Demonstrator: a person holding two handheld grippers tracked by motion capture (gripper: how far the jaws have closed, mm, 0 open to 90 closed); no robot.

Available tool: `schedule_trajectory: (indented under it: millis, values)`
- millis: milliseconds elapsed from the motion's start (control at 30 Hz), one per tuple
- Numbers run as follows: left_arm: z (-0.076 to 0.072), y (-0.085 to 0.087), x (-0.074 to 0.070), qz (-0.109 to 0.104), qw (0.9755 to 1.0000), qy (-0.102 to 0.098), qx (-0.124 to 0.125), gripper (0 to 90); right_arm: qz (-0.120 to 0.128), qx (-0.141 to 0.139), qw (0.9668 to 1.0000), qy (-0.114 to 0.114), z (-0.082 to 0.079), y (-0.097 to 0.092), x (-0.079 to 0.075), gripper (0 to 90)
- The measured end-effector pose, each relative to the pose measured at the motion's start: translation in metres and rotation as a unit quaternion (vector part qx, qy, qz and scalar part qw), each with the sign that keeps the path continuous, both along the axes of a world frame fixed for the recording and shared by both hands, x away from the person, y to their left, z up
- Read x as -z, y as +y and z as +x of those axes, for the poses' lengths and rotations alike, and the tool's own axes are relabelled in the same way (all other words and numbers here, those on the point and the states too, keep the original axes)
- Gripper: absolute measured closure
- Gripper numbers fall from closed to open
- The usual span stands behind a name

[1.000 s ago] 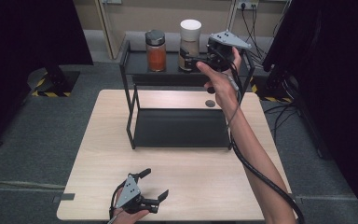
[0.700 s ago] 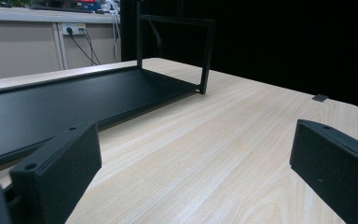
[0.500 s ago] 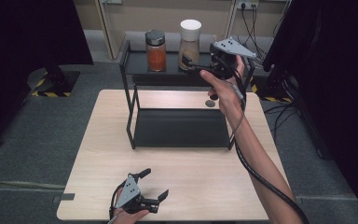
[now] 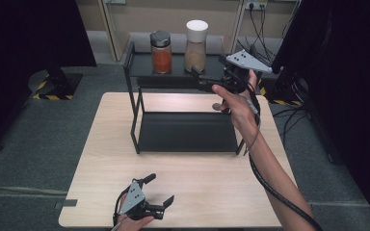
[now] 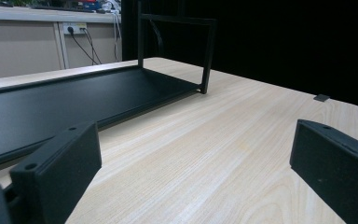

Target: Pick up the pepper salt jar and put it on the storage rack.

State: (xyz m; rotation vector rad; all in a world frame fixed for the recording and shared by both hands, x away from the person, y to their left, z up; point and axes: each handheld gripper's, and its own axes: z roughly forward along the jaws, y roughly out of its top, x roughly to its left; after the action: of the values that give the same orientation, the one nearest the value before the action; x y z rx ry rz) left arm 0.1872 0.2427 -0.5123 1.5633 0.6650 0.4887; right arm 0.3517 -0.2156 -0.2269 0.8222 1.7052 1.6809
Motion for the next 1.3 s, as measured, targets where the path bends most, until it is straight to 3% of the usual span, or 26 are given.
schedule_trajectory:
  millis: [800,1300]
  values:
    - [0.0,0.001,0.001,-0.003,1.0,-0.001,-0.007,1.3,0.015,-0.032,0.9994,-0.005,-0.031,-0.028,0.03,0.5]
    - [0.0,0.001,0.001,-0.004,0.9999,-0.001,-0.009,1.3,0.008,-0.037,0.9991,-0.015,-0.053,-0.044,0.051,0.5]
